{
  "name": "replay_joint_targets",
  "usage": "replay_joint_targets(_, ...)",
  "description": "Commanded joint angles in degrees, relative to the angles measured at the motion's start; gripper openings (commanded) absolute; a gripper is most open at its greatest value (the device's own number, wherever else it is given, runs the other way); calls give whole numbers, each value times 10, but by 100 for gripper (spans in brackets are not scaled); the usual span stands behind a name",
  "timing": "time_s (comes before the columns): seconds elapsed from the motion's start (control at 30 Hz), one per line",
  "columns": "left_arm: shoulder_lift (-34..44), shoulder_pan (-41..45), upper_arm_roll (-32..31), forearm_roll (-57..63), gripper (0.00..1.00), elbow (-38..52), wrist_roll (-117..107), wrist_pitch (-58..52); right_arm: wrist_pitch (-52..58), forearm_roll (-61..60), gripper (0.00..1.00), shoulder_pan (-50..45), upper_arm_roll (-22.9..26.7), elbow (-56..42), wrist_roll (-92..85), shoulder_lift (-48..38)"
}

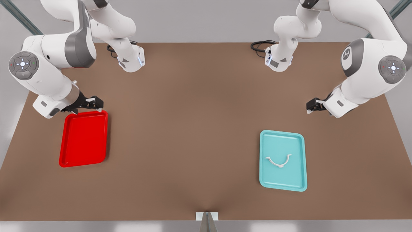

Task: Take the drainage pipe clamp from the left arm, pass it to the right arm, and place it in the plate on the right side

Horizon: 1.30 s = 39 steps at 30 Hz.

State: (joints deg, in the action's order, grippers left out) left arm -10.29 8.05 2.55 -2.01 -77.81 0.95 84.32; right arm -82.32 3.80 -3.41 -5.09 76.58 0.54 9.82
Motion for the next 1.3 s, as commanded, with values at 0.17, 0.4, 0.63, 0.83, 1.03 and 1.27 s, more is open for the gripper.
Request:
replay_joint_targets(0.17, -114, -38, 3, -62, 100, 4, 4, 122, -8, -1, 100, -2, 0, 0, 3, -1)
replay_joint_targets(0.4, -201, -61, 3, -64, 100, -52, 103, 293, -8, -1, 100, 0, 0, 0, 2, -1)
replay_joint_targets(0.63, -233, -48, 2, -56, 100, -178, 154, 465, -8, -1, 100, 2, 0, 0, 2, -1)
replay_joint_targets(0.83, -260, -34, 2, -56, 100, -200, 156, 523, -8, -2, 100, -5, 0, 0, 8, -1)
replay_joint_targets(1.03, -292, -33, -1, -63, 100, -196, 153, 556, -12, -2, 100, -4, 0, 0, 3, -1)
replay_joint_targets(1.27, -321, -27, -2, -66, 98, -179, 150, 560, -10, -3, 100, -2, 0, 1, 3, -1)
